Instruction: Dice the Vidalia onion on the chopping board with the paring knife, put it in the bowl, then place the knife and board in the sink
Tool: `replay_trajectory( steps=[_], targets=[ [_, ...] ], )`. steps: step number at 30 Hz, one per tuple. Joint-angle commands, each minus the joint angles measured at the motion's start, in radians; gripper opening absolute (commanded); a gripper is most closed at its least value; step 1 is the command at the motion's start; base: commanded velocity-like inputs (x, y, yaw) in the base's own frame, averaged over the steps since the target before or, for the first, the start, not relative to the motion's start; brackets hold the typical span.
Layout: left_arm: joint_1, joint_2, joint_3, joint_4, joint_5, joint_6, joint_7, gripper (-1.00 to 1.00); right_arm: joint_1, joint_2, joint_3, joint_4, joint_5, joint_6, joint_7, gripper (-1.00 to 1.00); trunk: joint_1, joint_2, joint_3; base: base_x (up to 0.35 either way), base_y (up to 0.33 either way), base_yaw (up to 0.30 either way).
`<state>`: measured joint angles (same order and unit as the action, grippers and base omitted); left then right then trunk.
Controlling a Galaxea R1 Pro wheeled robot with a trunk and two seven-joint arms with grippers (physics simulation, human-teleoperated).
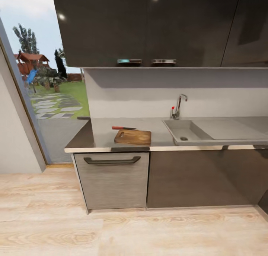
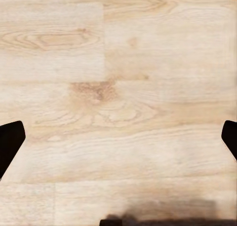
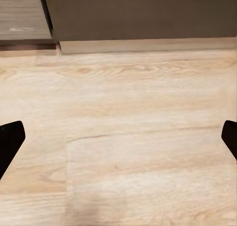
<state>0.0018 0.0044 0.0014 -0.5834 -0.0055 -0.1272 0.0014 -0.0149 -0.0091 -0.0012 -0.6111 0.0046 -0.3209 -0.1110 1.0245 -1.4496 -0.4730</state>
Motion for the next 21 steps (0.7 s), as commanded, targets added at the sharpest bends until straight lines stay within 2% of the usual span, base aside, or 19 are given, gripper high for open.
replay_trajectory(
  steps=[1, 7, 10, 14, 21],
  targets=[
    [0.001, 0.0, 0.0, -0.001, -0.001, -0.002, 0.0, 1.0, 0.0, 0.0, 0.001, 0.001, 0.001, -0.003, -0.003, 1.0, 0.001, 0.0, -0.001, 0.301, -0.056, 0.007],
    [0.0, 0.0, 0.0, -0.001, -0.001, -0.002, 0.0, 1.0, -0.001, -0.001, 0.003, 0.001, 0.002, -0.004, -0.001, 1.0, 0.001, 0.0, -0.001, 0.311, -0.022, 0.003],
    [0.0, 0.0, -0.001, -0.001, -0.001, -0.002, 0.0, 1.0, -0.001, -0.014, 0.003, 0.001, 0.003, -0.004, 0.0, 1.0, 0.001, 0.0, -0.001, 0.191, -0.002, 0.0],
    [0.0, 0.0, 0.0, -0.001, -0.001, -0.002, 0.0, 1.0, 0.0, -0.025, 0.003, 0.001, 0.001, -0.004, 0.0, 1.0, 0.001, 0.0, -0.001, 0.057, -0.001, 0.0],
    [0.0, -0.005, 0.002, -0.005, 0.007, 0.0, 0.001, 1.0, -0.001, -0.025, 0.001, 0.001, 0.0, -0.003, -0.001, 1.0, 0.001, 0.0, -0.001, 0.004, 0.0, 0.0]
  ],
)
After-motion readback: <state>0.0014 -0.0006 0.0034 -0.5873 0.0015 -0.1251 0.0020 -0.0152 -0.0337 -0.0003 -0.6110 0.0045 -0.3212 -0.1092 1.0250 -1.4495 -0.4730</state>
